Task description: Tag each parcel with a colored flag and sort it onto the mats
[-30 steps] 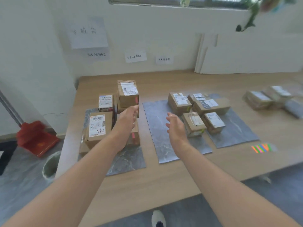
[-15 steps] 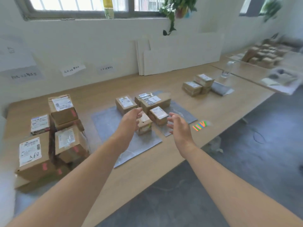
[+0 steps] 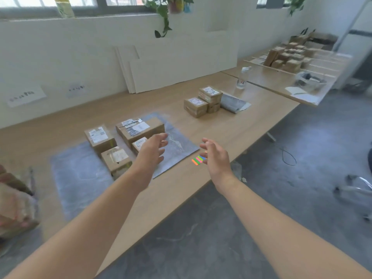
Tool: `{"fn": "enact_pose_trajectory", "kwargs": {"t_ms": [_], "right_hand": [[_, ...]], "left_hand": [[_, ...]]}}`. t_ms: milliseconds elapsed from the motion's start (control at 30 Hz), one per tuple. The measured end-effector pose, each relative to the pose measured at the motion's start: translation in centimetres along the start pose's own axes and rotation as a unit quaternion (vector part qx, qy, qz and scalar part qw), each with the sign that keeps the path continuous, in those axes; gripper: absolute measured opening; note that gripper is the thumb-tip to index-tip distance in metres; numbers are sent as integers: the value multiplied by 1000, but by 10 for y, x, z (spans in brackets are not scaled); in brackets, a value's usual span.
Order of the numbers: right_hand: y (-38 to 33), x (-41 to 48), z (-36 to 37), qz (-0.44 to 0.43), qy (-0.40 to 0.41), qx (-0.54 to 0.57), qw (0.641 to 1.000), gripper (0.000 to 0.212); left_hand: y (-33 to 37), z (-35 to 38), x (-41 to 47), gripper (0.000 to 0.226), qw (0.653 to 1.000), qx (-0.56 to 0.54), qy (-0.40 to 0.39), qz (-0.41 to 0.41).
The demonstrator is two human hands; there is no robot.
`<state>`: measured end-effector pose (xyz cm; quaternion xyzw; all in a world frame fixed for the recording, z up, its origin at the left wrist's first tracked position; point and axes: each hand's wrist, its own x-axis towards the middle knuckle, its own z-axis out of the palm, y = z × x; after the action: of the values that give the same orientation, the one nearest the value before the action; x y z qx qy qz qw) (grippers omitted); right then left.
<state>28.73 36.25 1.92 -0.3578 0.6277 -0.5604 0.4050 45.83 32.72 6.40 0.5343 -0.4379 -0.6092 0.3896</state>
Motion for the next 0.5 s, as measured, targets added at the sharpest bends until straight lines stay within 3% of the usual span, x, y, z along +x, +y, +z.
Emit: {"fn": "enact_pose_trajectory", "kwargs": {"t_ms": [100, 500], "right_hand": [[6, 29, -25, 8, 7, 17, 1000, 29], [41, 170, -58, 45, 26, 8, 999, 29]], "left_hand": [[2, 31, 20, 36, 1000, 0, 10, -13], [-3, 112, 164, 41, 998, 19, -14, -51]]}}
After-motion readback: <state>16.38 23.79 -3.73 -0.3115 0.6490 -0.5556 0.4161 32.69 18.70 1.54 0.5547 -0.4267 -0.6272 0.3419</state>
